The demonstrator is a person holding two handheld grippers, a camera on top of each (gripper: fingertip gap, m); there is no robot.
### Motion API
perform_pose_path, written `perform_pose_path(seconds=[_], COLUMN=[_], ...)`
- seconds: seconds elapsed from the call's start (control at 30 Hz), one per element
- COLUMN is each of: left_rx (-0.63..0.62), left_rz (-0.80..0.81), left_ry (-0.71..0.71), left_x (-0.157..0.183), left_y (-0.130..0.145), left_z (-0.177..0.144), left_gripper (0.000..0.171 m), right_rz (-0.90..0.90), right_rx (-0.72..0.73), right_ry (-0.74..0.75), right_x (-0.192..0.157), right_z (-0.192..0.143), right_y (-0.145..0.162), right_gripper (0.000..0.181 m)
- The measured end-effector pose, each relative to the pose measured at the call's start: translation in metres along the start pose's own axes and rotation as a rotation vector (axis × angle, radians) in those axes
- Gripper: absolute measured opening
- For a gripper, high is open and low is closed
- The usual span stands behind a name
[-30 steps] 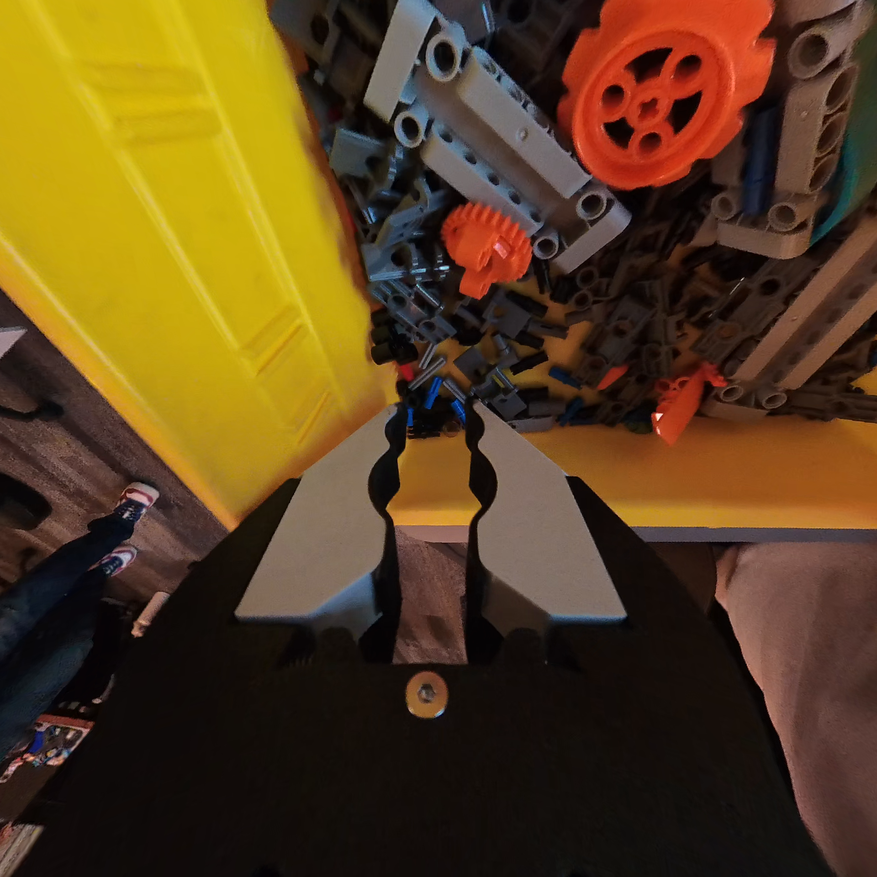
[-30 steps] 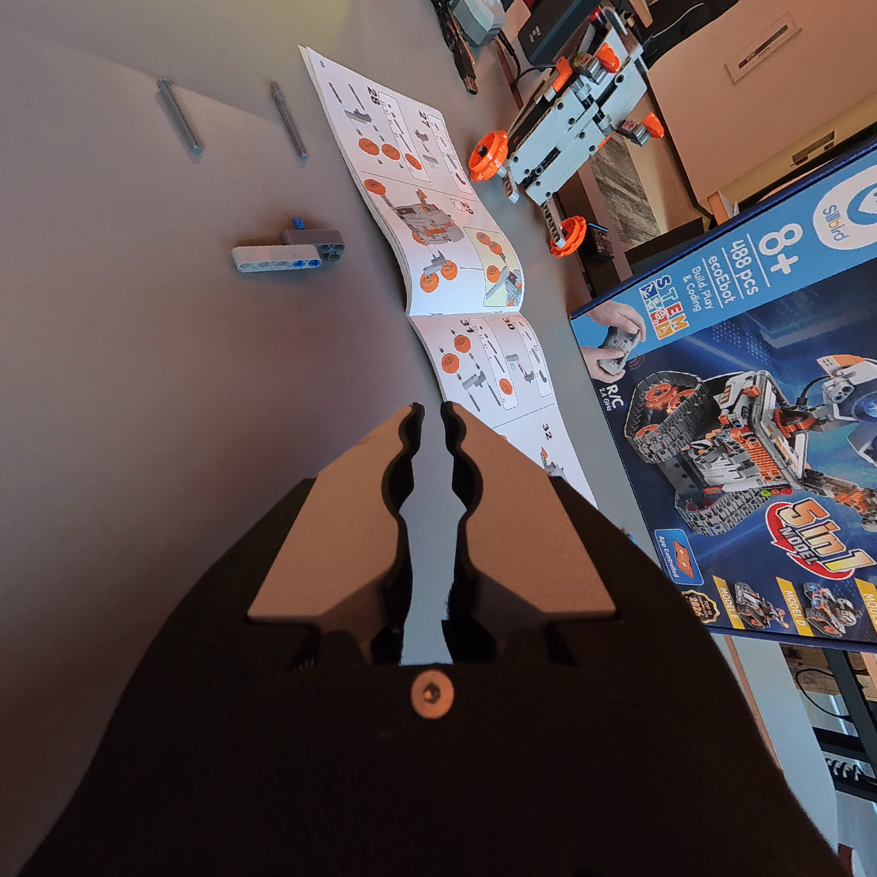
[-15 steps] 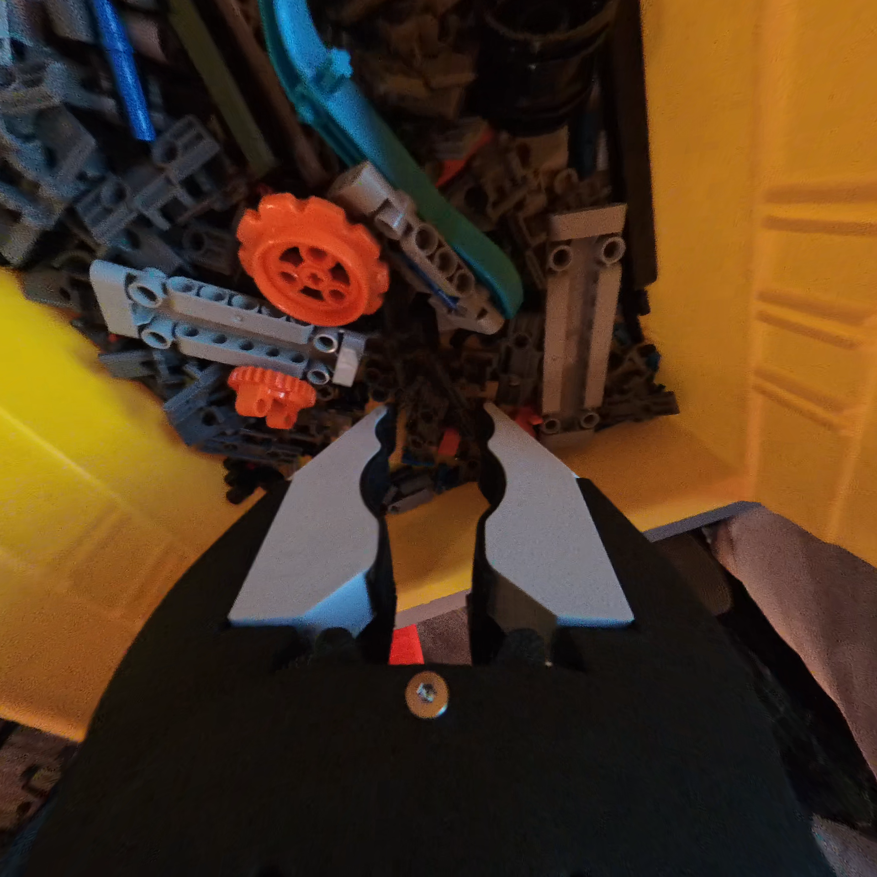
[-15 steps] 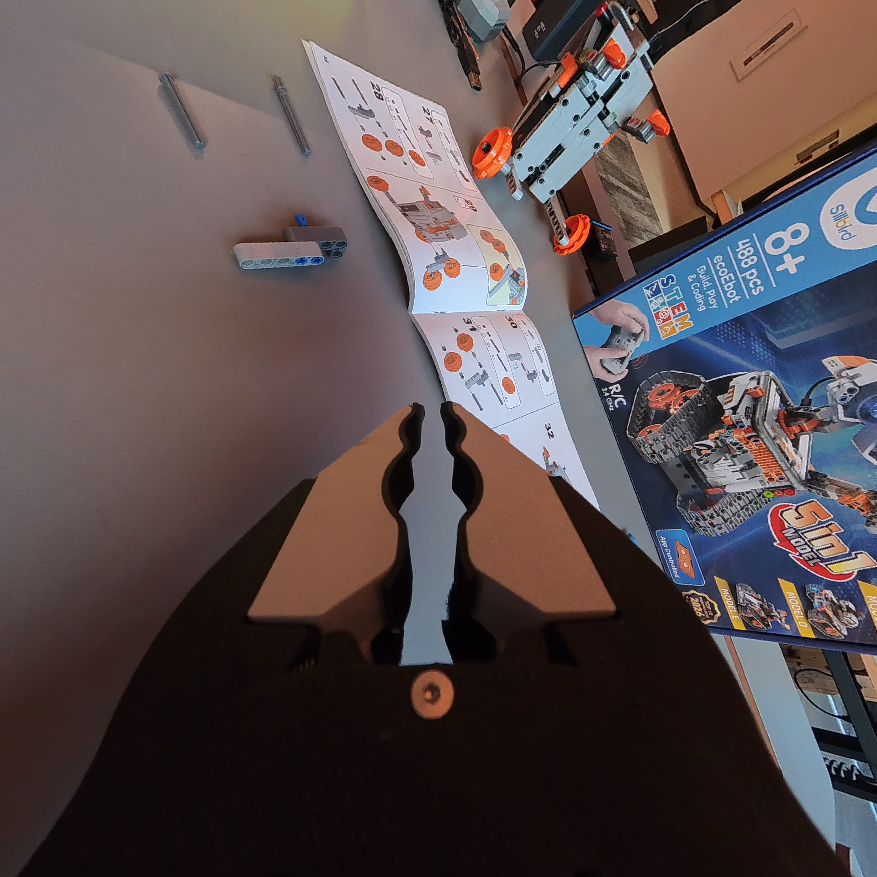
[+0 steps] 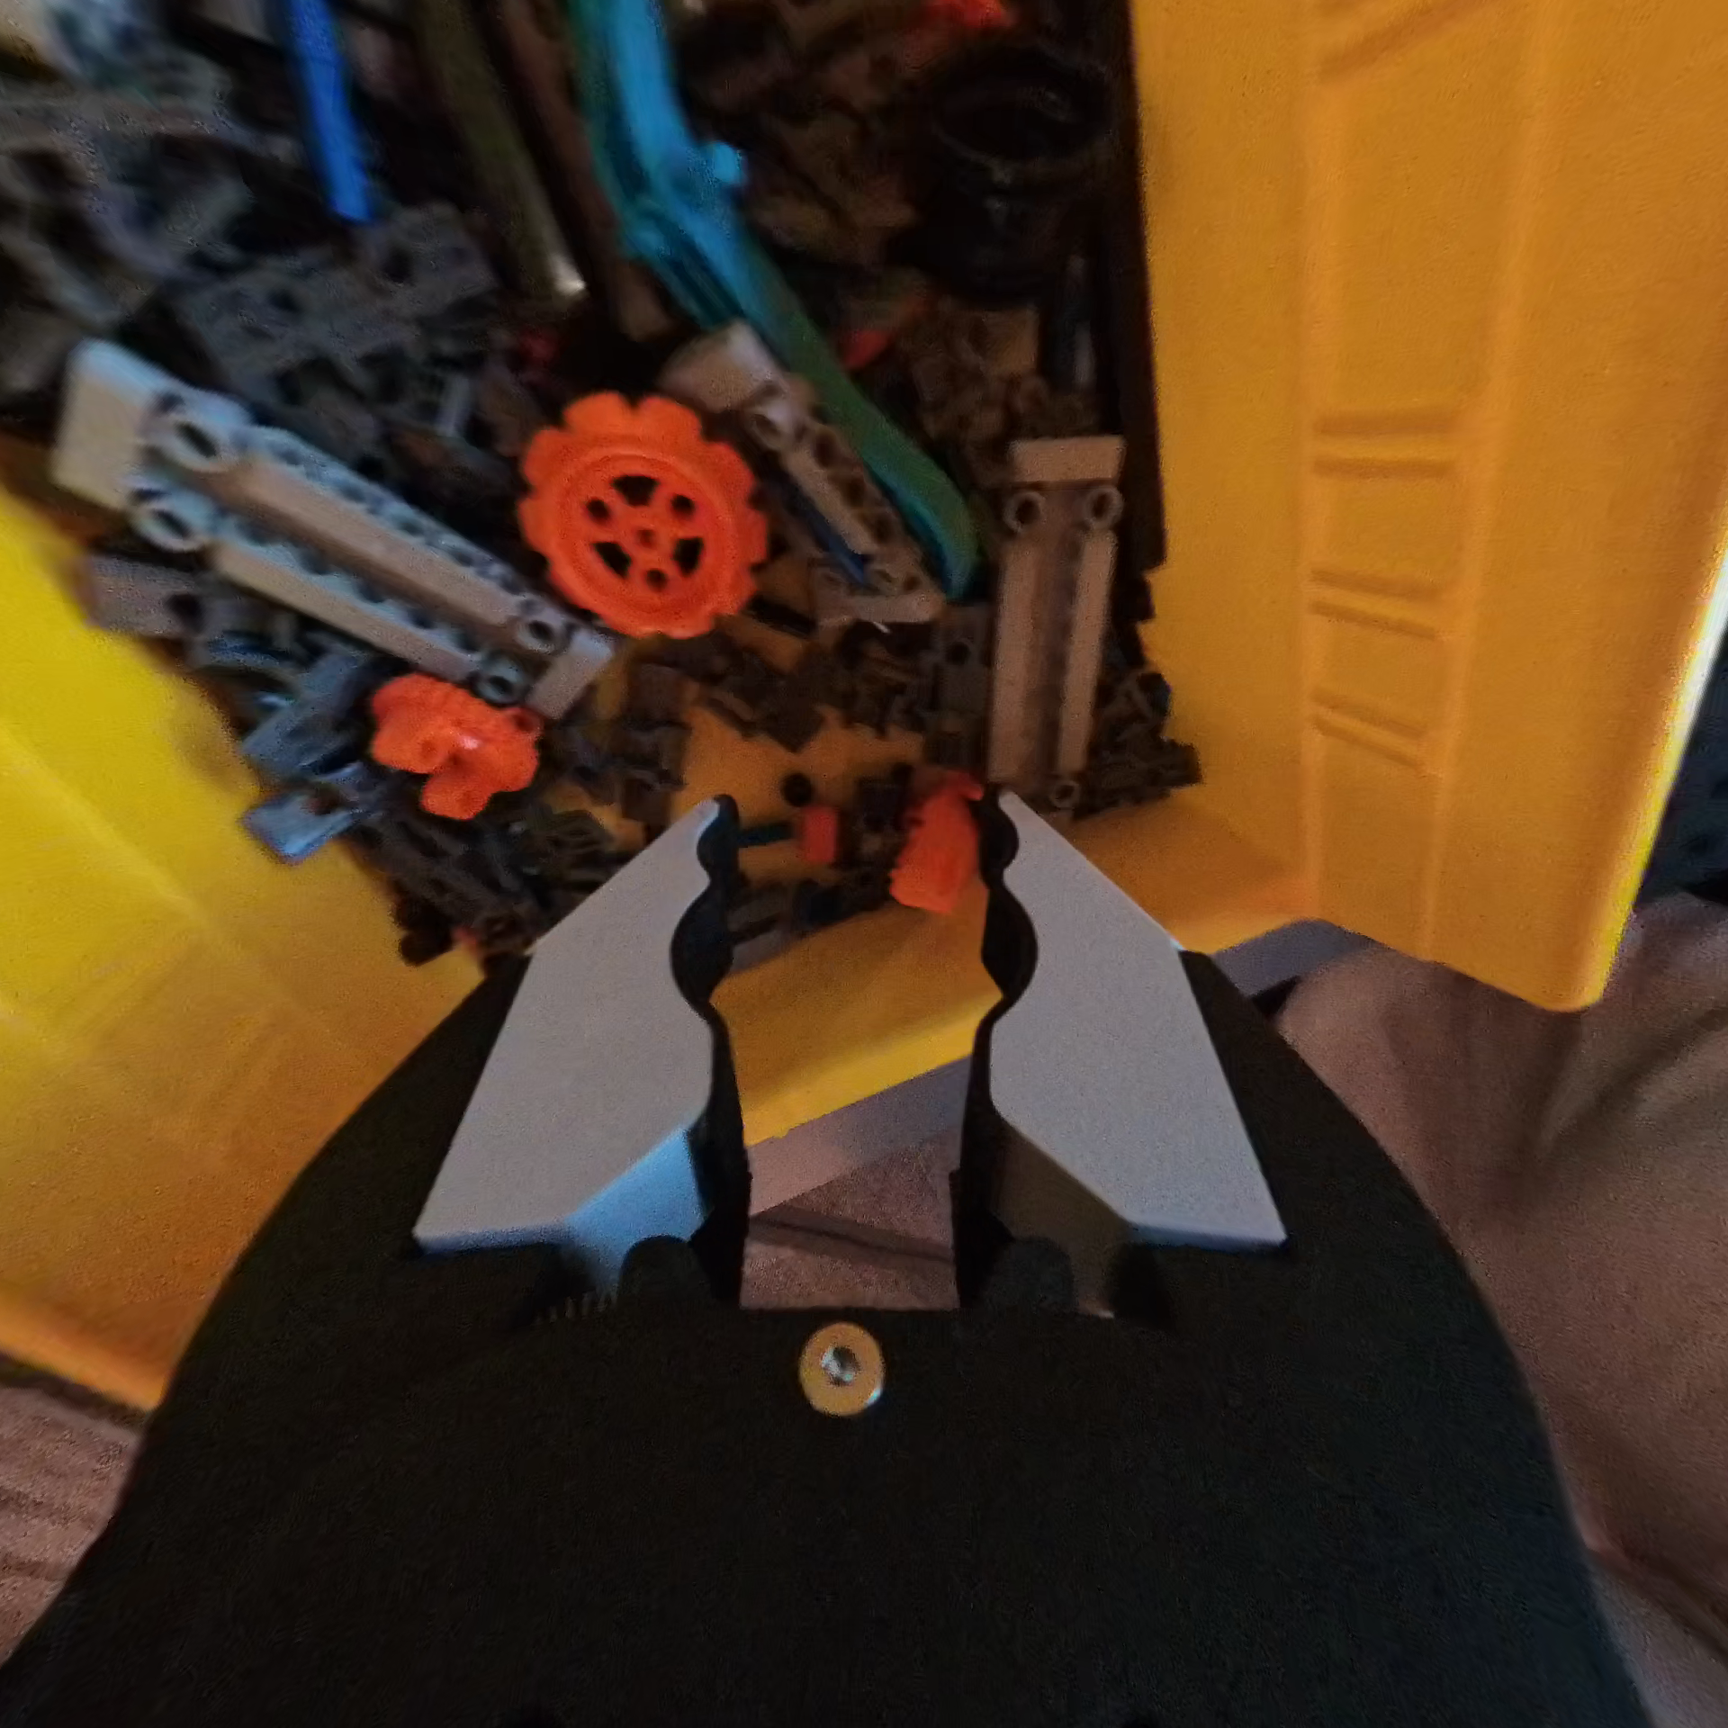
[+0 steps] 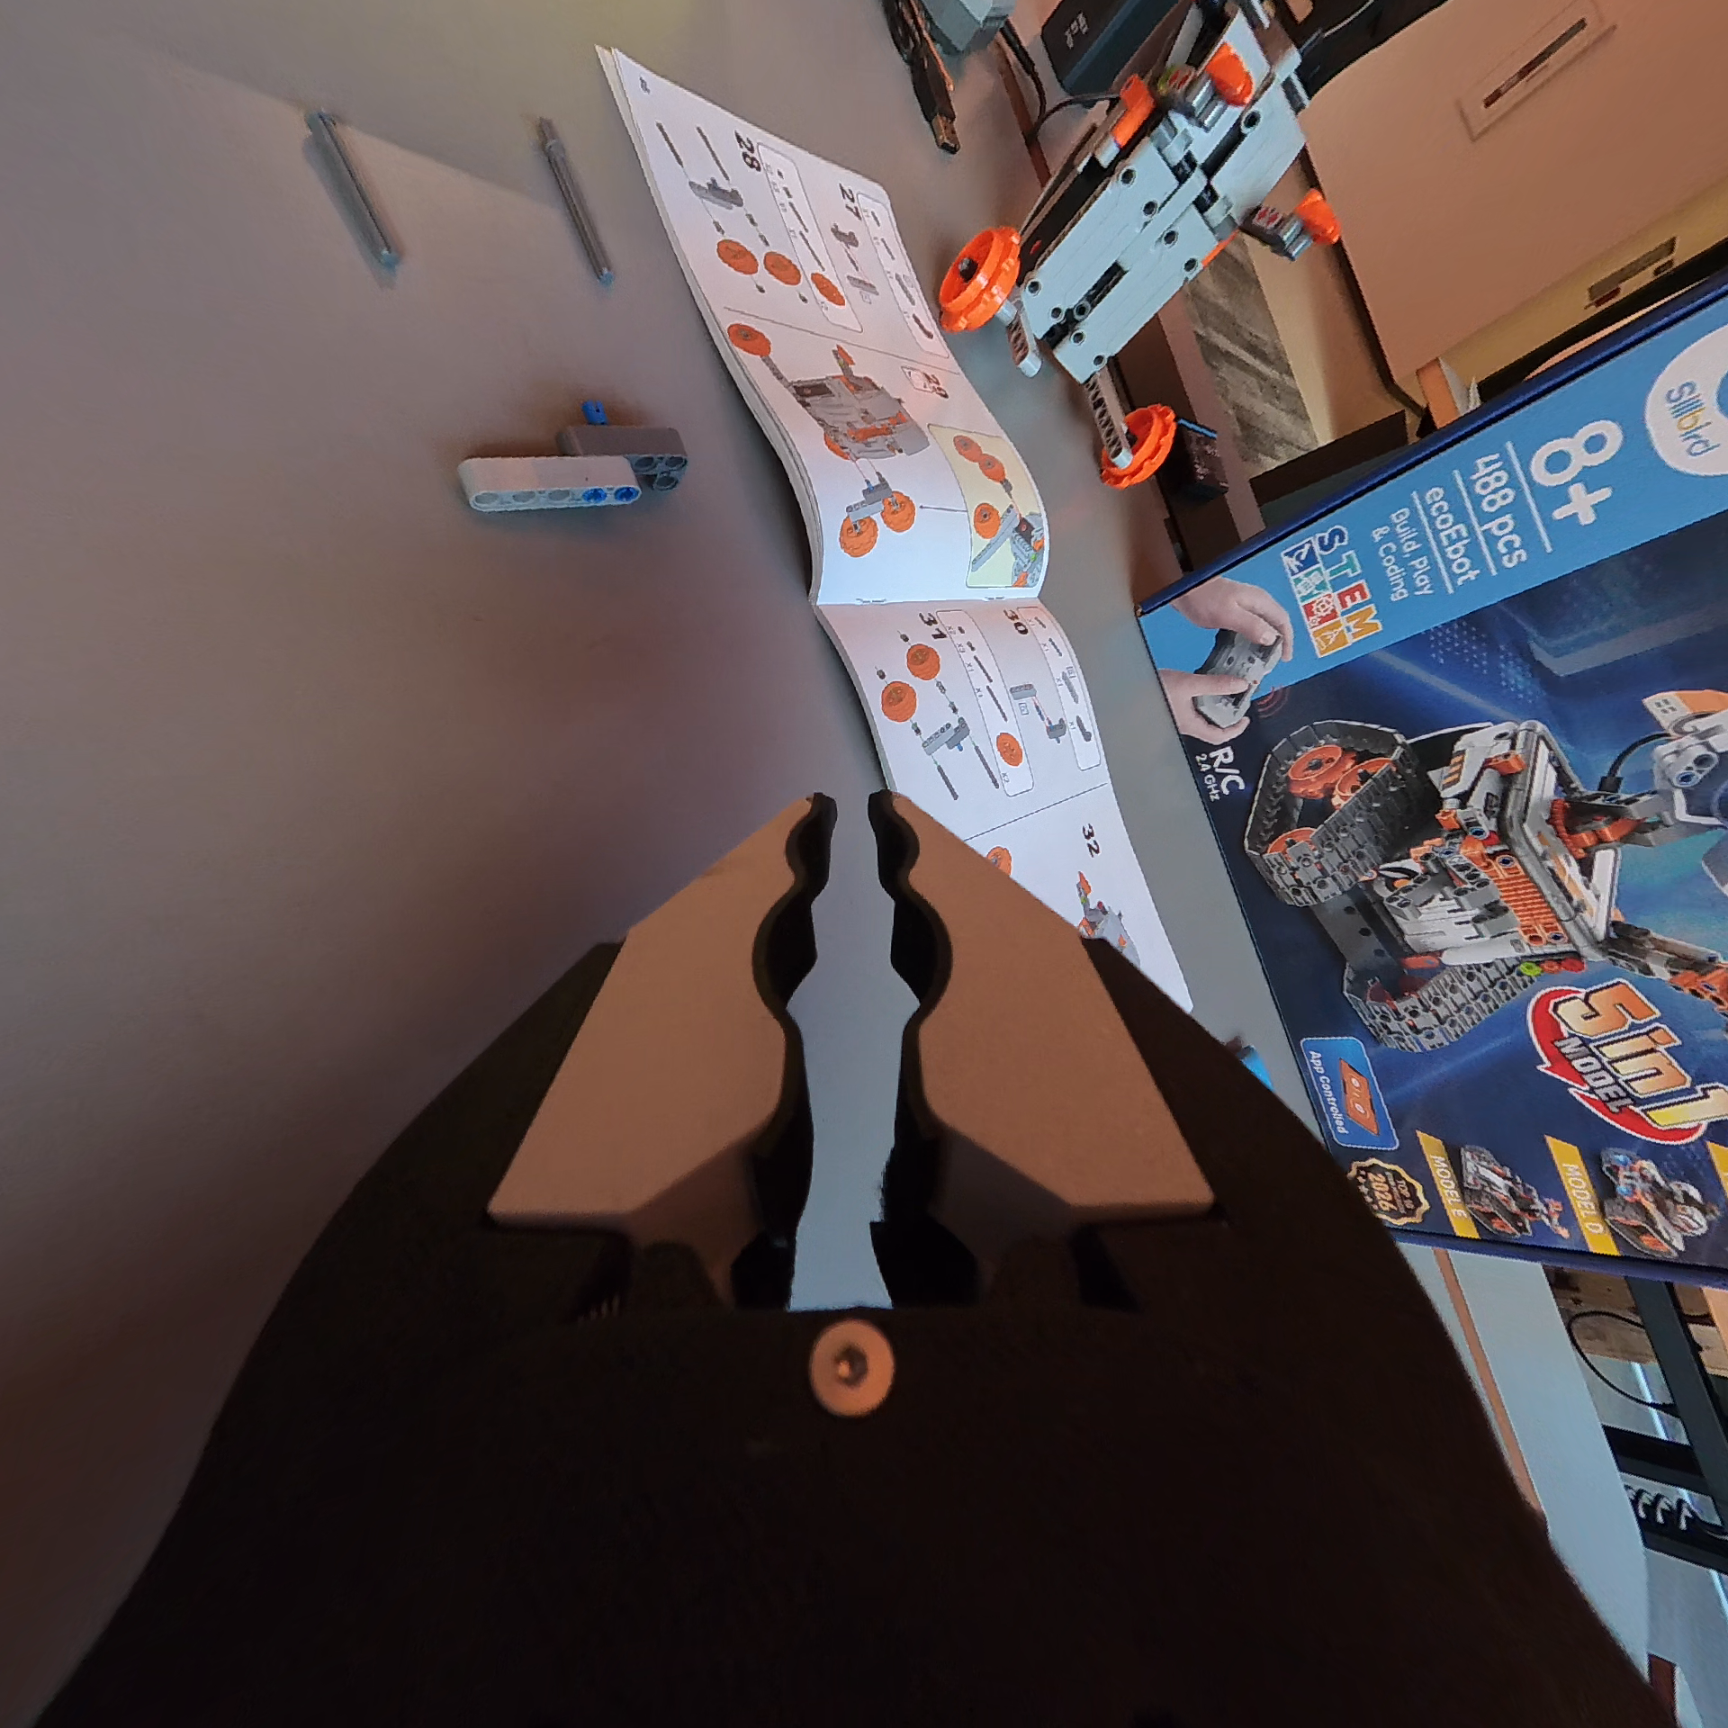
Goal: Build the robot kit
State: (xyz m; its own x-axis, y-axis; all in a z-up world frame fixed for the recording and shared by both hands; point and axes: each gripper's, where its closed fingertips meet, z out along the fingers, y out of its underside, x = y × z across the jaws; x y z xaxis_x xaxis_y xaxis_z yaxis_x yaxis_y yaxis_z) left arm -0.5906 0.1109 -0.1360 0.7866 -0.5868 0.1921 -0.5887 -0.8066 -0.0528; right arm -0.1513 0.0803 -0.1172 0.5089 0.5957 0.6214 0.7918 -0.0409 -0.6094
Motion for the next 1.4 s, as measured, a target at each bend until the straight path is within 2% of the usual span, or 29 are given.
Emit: perform_pose_path(seconds=[0.03, 0.17, 0.23, 0.3, 0.33, 0.5, 0.63, 0.67, 0.7, 0.73, 0.77, 0.8, 0.87, 0.97, 1.0, 1.07, 1.13, 1.2, 1.27, 1.4], left_rx=[-0.025, -0.188, -0.184, -0.190, -0.183, -0.108, 0.086, 0.123, 0.132, 0.132, 0.133, 0.128, 0.105, 0.031, 0.010, -0.020, -0.049, -0.080, -0.093, -0.067], left_rz=[0.034, 0.127, 0.156, 0.205, 0.224, 0.145, 0.065, 0.062, 0.061, 0.059, 0.062, 0.070, 0.120, 0.287, 0.345, 0.457, 0.644, 0.763, 0.797, 0.762], left_ry=[0.020, -0.091, -0.145, -0.170, -0.191, -0.233, -0.226, -0.217, -0.193, -0.157, -0.118, -0.078, -0.034, 0.004, 0.016, -0.054, -0.116, -0.078, -0.033, 0.017], left_x=[0.009, 0.010, 0.009, 0.006, 0.002, -0.030, -0.047, -0.048, -0.045, -0.039, -0.032, -0.025, -0.011, 0.004, 0.007, -0.005, -0.015, -0.010, -0.006, -0.008], left_y=[0.004, 0.026, 0.024, 0.025, 0.024, 0.011, -0.017, -0.021, -0.020, -0.017, -0.015, -0.011, -0.004, 0.009, 0.013, 0.012, 0.013, 0.017, 0.017, 0.012], left_z=[0.004, 0.022, 0.025, 0.027, 0.026, 0.017, 0.002, -0.002, -0.004, -0.004, -0.004, -0.003, 0.000, 0.002, 0.001, -0.002, -0.002, 0.000, 0.002, -0.002], left_gripper=[0.054, 0.073, 0.065, 0.035, 0.024, 0.022, 0.022, 0.023, 0.033, 0.050, 0.057, 0.057, 0.057, 0.037, 0.035, 0.034, 0.048, 0.040, 0.045, 0.045], right_rz=[0.002, 0.016, 0.027, 0.039, 0.044, 0.058, 0.063, 0.065, 0.067, 0.071, 0.075, 0.076, 0.075, 0.081, 0.082, 0.090, 0.094, 0.099, 0.105, 0.110], right_rx=[0.000, -0.009, -0.018, -0.020, -0.024, -0.025, -0.041, -0.043, -0.044, -0.044, -0.043, -0.044, -0.049, -0.056, -0.055, -0.052, -0.051, -0.054, -0.057, -0.059], right_ry=[0.000, 0.003, 0.005, 0.005, 0.005, 0.005, 0.004, 0.005, 0.007, 0.007, 0.008, 0.008, 0.014, 0.023, 0.030, 0.038, 0.047, 0.051, 0.054, 0.063], right_x=[0.000, 0.002, 0.004, 0.005, 0.006, 0.007, 0.007, 0.008, 0.008, 0.008, 0.009, 0.009, 0.011, 0.015, 0.017, 0.020, 0.023, 0.025, 0.027, 0.030], right_z=[0.000, 0.002, 0.003, 0.003, 0.004, 0.006, 0.008, 0.008, 0.008, 0.008, 0.008, 0.008, 0.009, 0.008, 0.008, 0.007, 0.007, 0.007, 0.007, 0.007], right_y=[0.000, 0.004, 0.007, 0.009, 0.010, 0.013, 0.017, 0.017, 0.018, 0.018, 0.019, 0.019, 0.020, 0.021, 0.021, 0.020, 0.020, 0.021, 0.022, 0.023], right_gripper=[0.008, 0.008, 0.008, 0.008, 0.008, 0.008, 0.008, 0.008, 0.008, 0.008, 0.008, 0.008, 0.007, 0.007, 0.007, 0.007, 0.007, 0.007, 0.007, 0.007])
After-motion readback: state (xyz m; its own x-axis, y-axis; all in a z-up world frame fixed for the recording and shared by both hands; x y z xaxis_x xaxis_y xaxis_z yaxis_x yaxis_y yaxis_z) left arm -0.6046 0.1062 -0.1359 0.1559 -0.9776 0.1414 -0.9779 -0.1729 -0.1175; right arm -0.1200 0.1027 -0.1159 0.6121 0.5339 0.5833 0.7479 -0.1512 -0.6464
